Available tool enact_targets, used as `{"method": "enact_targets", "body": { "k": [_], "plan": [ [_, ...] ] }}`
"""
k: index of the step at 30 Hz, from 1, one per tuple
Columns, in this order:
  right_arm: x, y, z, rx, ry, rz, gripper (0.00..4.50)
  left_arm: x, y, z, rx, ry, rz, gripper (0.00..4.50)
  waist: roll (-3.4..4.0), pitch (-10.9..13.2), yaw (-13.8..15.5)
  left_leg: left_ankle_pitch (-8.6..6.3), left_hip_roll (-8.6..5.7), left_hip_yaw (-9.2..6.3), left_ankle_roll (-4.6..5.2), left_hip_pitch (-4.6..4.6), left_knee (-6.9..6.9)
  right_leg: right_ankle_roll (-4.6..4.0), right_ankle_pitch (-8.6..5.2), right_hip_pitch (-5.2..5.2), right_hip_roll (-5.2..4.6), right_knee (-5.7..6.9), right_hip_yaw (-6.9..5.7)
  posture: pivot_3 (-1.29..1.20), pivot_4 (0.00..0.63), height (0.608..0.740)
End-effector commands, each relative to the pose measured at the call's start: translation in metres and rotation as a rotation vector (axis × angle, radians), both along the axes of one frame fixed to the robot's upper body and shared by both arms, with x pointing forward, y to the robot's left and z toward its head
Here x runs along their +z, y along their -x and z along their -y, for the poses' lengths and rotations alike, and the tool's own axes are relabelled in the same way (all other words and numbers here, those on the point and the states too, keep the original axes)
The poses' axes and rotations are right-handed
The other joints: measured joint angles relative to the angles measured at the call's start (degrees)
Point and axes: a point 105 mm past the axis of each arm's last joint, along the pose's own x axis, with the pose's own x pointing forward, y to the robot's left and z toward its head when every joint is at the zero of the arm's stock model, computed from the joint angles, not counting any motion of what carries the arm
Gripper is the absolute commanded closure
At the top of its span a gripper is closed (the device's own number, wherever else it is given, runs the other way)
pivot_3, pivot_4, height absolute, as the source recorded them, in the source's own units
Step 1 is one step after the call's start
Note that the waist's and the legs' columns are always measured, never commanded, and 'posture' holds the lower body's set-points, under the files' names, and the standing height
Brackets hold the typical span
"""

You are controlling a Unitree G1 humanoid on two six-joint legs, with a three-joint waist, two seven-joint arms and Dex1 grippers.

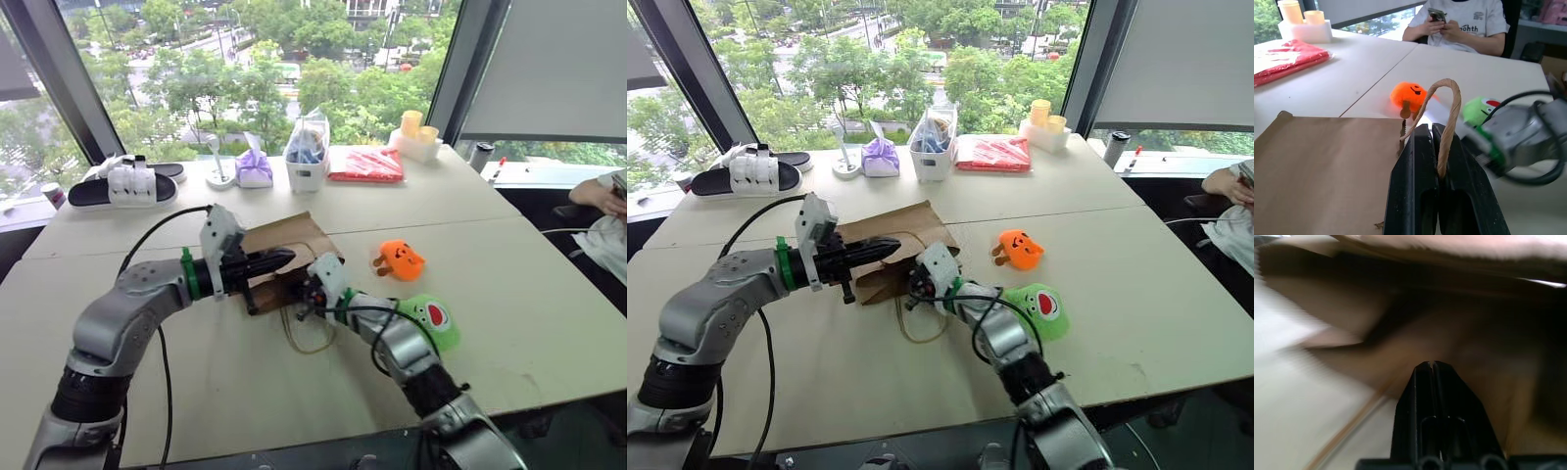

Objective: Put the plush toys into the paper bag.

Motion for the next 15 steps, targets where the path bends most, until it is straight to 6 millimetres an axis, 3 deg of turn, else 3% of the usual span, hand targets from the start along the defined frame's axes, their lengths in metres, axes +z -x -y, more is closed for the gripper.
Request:
{"method": "enact_targets", "body": {
  "k": [1, 3, 8, 9, 15],
  "plan": [
    [-0.003, -0.009, -0.005, -0.041, 0.022, 0.028, 4.5, 0.047, 0.0, -0.007, 0.052, 0.114, 0.106, 4.45, 0.0, 0.0, 0.1, 0.01, -0.01, -0.02, -0.02, -0.01, 0.0, 0.0, 0.0, 0.0, 0.0, 0.0, 0.0, 0.0, 0.15, 0.74],
    [-0.005, -0.005, -0.01, -0.015, -0.005, 0.008, 4.5, 0.08, -0.011, -0.018, 0.127, 0.188, 0.183, 4.45, -0.02, 0.0, 0.3, 0.03, -0.03, -0.04, -0.05, -0.02, 0.02, 0.0, 0.0, 0.02, 0.0, -0.01, -0.01, 0.0, 0.15, 0.74],
    [-0.012, 0.001, -0.006, 0.017, 0.02, 0.008, 4.5, 0.12, -0.016, -0.031, 0.184, 0.263, 0.264, 4.45, -0.02, 0.0, -0.5, 0.06, -0.04, -0.06, -0.11, 0.06, -0.05, -0.02, 0.02, 0.04, 0.0, 0.0, -0.06, 0.0, 0.15, 0.74],
    [-0.013, 0.001, -0.004, 0.017, 0.023, 0.007, 4.5, 0.121, -0.016, -0.031, 0.183, 0.26, 0.268, 4.45, -0.02, 0.0, -0.9, 0.06, -0.04, -0.08, -0.11, 0.05, -0.08, -0.02, 0.02, 0.03, 0.01, 0.01, -0.06, 0.0, 0.15, 0.74],
    [0.005, 0.002, 0.011, 0.006, -0.02, 0.032, 4.5, 0.061, -0.005, -0.01, 0.111, 0.188, 0.125, 4.45, 0.01, 0.0, -1.4, 0.06, -0.04, -0.06, -0.12, 0.03, -0.11, -0.02, 0.02, 0.01, 0.0, -0.02, -0.02, 0.0, 0.15, 0.74]
  ]
}}
